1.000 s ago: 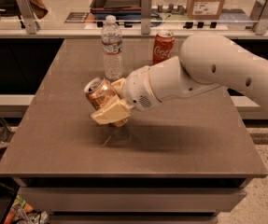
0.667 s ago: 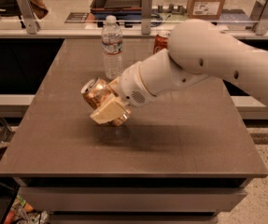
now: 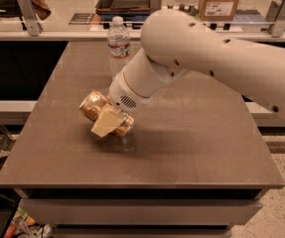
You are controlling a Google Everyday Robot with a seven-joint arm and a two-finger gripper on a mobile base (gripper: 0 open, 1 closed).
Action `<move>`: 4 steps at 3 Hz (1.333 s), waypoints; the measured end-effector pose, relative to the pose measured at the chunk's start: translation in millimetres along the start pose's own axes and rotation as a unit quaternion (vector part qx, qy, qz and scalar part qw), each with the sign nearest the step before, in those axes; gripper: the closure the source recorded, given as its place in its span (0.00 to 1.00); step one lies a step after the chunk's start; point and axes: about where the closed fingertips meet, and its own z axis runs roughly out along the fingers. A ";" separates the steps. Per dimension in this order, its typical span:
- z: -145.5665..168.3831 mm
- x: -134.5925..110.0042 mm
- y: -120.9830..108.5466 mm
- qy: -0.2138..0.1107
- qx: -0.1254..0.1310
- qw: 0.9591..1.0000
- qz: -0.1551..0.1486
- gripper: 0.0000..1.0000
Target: Knock orange can over
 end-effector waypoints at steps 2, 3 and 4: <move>7.8 -1.3 2.0 0.029 -0.002 1.000 0.003 1.00; 15.5 0.4 4.1 0.052 -0.001 0.999 0.005 1.00; 12.3 -2.0 4.2 0.052 -0.001 0.999 0.005 0.82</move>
Offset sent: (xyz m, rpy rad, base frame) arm -0.0079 0.0297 -0.0591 -0.4013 0.0895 -0.0365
